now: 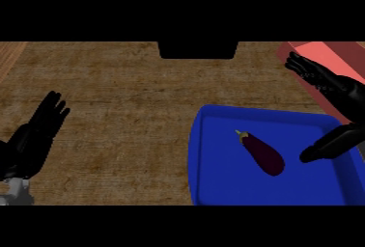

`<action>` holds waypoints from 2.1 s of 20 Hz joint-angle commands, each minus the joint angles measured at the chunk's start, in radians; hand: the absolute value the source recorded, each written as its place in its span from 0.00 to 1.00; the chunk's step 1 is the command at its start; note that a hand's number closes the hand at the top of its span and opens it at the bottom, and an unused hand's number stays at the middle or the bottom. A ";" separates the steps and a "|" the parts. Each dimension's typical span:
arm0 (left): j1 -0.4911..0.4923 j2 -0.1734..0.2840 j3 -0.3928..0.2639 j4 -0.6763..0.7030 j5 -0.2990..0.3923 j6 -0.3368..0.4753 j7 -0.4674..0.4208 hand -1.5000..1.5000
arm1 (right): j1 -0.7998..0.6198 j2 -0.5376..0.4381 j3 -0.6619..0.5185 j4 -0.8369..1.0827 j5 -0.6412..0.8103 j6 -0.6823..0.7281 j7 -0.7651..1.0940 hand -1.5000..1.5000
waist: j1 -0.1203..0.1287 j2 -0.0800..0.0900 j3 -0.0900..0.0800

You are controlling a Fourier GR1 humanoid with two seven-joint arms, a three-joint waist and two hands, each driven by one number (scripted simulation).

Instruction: Pick the eggplant from the tray and place it in the cardboard box

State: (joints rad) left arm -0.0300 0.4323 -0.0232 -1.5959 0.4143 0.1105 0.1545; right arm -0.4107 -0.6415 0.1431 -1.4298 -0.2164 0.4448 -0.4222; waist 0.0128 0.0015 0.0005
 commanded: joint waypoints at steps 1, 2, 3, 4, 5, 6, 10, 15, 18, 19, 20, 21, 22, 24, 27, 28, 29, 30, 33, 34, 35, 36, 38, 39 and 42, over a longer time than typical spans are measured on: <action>-0.002 0.006 -0.001 -0.029 0.002 0.005 0.037 0.50 | -0.044 -0.128 0.068 -0.033 0.155 0.079 0.016 0.00 | 0.002 -0.003 -0.001; -0.008 -0.016 -0.024 0.005 -0.018 0.005 0.012 0.50 | -0.085 -0.183 0.071 -0.045 0.182 0.105 0.050 0.00 | -0.004 -0.001 -0.003; -0.023 -0.004 -0.003 -0.003 0.006 -0.005 0.025 0.50 | -0.113 -0.202 0.096 -0.044 0.257 0.087 0.063 0.00 | 0.007 0.000 -0.003; -0.007 0.001 0.007 -0.002 0.021 -0.019 0.023 0.50 | -0.122 -0.244 0.107 -0.086 0.282 0.105 0.094 0.00 | 0.001 -0.005 -0.004; 0.001 -0.006 0.001 0.013 -0.002 -0.013 -0.002 0.50 | -0.132 -0.247 0.145 -0.122 0.328 0.106 0.119 0.00 | 0.000 -0.005 -0.004; -0.025 0.005 0.009 0.019 0.014 -0.023 0.024 0.50 | -0.163 -0.263 0.166 -0.112 0.368 0.126 0.130 0.00 | 0.005 -0.001 -0.004; 0.054 0.011 0.009 -0.020 0.004 -0.044 -0.007 0.50 | -0.157 -0.259 0.277 -0.232 0.468 0.164 0.288 0.00 | 0.004 -0.009 -0.003; -0.010 0.021 0.034 -0.018 0.015 -0.036 0.057 0.50 | -0.236 -0.121 0.378 -0.250 0.513 0.256 0.519 0.00 | 0.000 -0.004 -0.002; 0.047 -0.021 0.018 0.002 -0.028 -0.033 -0.016 0.50 | -0.222 -0.083 0.394 -0.256 0.512 0.329 0.612 0.00 | -0.006 -0.003 -0.002; 0.018 -0.026 0.020 -0.025 -0.025 -0.009 0.031 0.50 | -0.221 -0.090 0.344 -0.275 0.441 0.399 0.653 0.00 | -0.012 -0.005 -0.001; -0.016 -0.017 0.037 -0.015 -0.003 -0.025 0.050 0.50 | -0.294 -0.065 0.337 -0.131 0.473 0.414 0.593 0.00 | 0.000 0.000 -0.001; 0.037 -0.004 0.062 -0.008 -0.003 -0.055 0.012 0.50 | -0.185 -0.051 0.352 -0.283 0.470 0.397 0.692 0.00 | -0.012 -0.004 -0.001; -0.059 0.001 0.079 0.059 0.013 -0.060 0.043 0.50 | -0.250 0.006 0.365 -0.183 0.491 0.410 0.693 0.00 | -0.009 0.000 -0.001; -0.021 -0.026 0.036 -0.077 -0.031 0.011 0.112 0.50 | -0.240 -0.041 0.329 -0.188 0.528 0.449 0.656 0.00 | -0.007 -0.002 0.000; -0.034 -0.049 0.058 0.031 -0.035 -0.056 0.040 0.50 | -0.207 0.025 0.323 -0.209 0.563 0.486 0.690 0.00 | -0.012 -0.002 -0.001; 0.025 -0.056 0.036 -0.063 -0.063 -0.018 0.056 0.50 | -0.180 0.059 0.360 -0.238 0.571 0.478 0.745 0.00 | -0.009 -0.003 -0.001; 0.045 -0.058 0.045 -0.049 -0.059 -0.041 0.050 0.50 | -0.209 0.004 0.314 -0.172 0.614 0.498 0.640 0.00 | -0.006 -0.002 0.000; -0.029 -0.039 0.067 -0.035 -0.042 -0.040 0.099 0.50 | -0.199 -0.052 0.279 -0.206 0.595 0.536 0.600 0.00 | -0.011 -0.002 0.000; -0.001 -0.053 0.084 -0.030 -0.058 -0.064 0.067 0.50 | -0.180 -0.005 0.260 -0.206 0.638 0.543 0.619 0.00 | -0.011 -0.002 -0.001; 0.023 -0.057 0.087 -0.037 -0.065 -0.074 0.056 0.50 | -0.197 0.040 0.267 -0.199 0.642 0.570 0.659 0.00 | -0.009 -0.002 -0.001; 0.040 -0.078 0.065 -0.033 -0.075 -0.090 0.041 0.50 | -0.157 0.069 0.302 -0.187 0.708 0.492 0.610 0.00 | -0.007 -0.001 0.000; 0.031 -0.078 0.079 -0.068 -0.079 -0.068 0.072 0.50 | -0.150 0.085 0.276 -0.227 0.684 0.537 0.635 0.00 | -0.009 -0.002 -0.001; -0.013 -0.082 0.104 -0.013 -0.067 -0.086 0.069 0.50 | -0.118 0.075 0.269 -0.208 0.731 0.502 0.581 0.00 | -0.011 -0.001 0.000; 0.002 -0.066 0.122 -0.032 -0.059 -0.099 0.076 0.50 | -0.166 0.112 0.284 -0.147 0.760 0.481 0.546 0.00 | -0.006 -0.001 0.000; 0.004 -0.103 0.104 -0.002 -0.091 -0.107 0.040 0.50 | -0.188 0.106 0.260 -0.104 0.792 0.486 0.459 0.00 | -0.005 0.000 0.000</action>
State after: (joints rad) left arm -0.0188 0.3462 0.0668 -1.6289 0.3390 0.0228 0.2184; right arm -0.5734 -0.5500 0.4187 -1.5939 0.5195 0.9375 0.1332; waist 0.0055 0.0004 0.0001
